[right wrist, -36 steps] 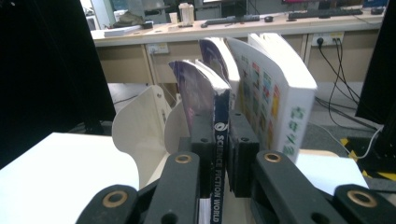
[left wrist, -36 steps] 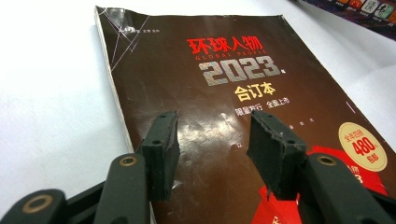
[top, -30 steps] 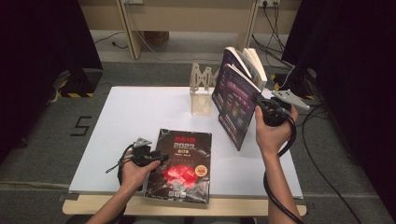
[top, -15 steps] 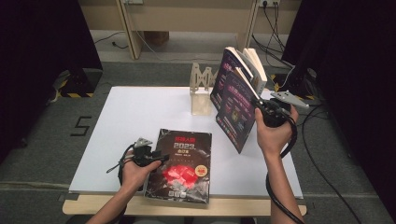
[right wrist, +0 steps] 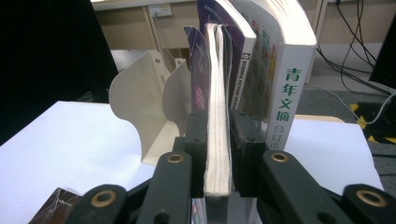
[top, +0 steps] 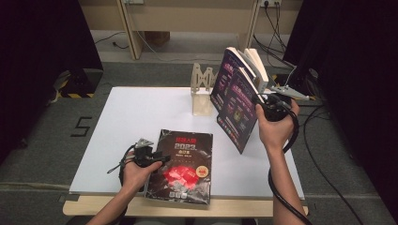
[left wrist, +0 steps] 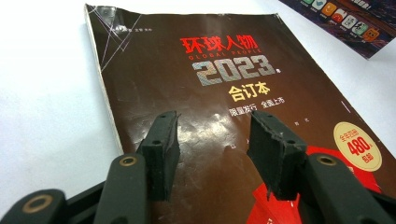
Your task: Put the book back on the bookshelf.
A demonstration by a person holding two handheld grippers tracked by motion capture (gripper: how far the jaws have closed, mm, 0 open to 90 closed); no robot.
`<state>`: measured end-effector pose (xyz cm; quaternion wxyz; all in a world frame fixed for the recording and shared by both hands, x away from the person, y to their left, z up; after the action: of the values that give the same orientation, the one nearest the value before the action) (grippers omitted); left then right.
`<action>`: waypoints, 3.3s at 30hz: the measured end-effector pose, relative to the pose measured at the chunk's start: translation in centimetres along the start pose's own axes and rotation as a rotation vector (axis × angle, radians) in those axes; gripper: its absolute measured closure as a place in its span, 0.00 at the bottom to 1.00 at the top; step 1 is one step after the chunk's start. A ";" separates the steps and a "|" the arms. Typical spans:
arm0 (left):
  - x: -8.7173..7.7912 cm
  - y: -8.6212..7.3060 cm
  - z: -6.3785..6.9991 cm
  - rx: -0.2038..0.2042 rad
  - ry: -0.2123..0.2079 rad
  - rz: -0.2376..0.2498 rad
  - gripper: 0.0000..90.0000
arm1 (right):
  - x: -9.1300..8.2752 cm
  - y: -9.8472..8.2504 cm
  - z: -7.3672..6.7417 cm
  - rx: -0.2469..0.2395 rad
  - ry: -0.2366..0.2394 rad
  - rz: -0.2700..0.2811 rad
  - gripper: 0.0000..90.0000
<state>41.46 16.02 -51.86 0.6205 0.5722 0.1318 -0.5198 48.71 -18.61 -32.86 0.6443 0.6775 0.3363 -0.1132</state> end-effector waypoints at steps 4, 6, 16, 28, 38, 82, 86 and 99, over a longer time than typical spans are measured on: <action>0.1 0.0 0.0 0.001 -0.002 -0.002 0.57 | -0.1 0.2 -0.1 -0.013 -0.018 -0.030 0.93; 0.1 -0.1 0.0 0.001 -0.004 -0.003 0.57 | -0.1 0.2 -0.3 -0.019 -0.021 -0.025 0.93; 0.0 0.0 -0.2 0.000 0.002 0.000 0.58 | -0.2 0.8 -1.6 -0.027 0.016 0.055 0.94; -0.3 0.1 -0.3 -0.001 0.000 0.007 0.58 | -0.4 2.8 -2.6 -0.049 0.017 0.104 0.94; -0.2 0.1 -0.3 0.003 0.001 0.005 0.58 | 0.1 3.9 -2.4 -0.039 0.000 0.132 0.94; -0.1 0.1 -0.3 0.013 -0.006 0.008 0.58 | 6.0 5.7 -1.7 -0.008 -0.062 0.130 0.94; -0.1 0.1 -0.3 0.015 -0.007 0.006 0.58 | 6.2 5.2 -1.9 -0.022 -0.070 0.119 0.94; -0.1 0.0 -0.2 0.020 -0.006 0.002 0.58 | 5.6 4.1 -1.6 -0.020 -0.077 0.097 0.93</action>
<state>41.51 16.23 -51.88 0.6155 0.5771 0.1241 -0.5223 54.87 -15.10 -32.62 0.6681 0.6818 0.2792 -0.1044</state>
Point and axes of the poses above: each handheld gripper's, and its own axes: x roughly forward along the jaws, y roughly out of its top, z roughly to its right, the point moved 6 cm from there along x, roughly forward along the jaws, and after that the axes turned 13 degrees about -z, right-handed, at the moved point
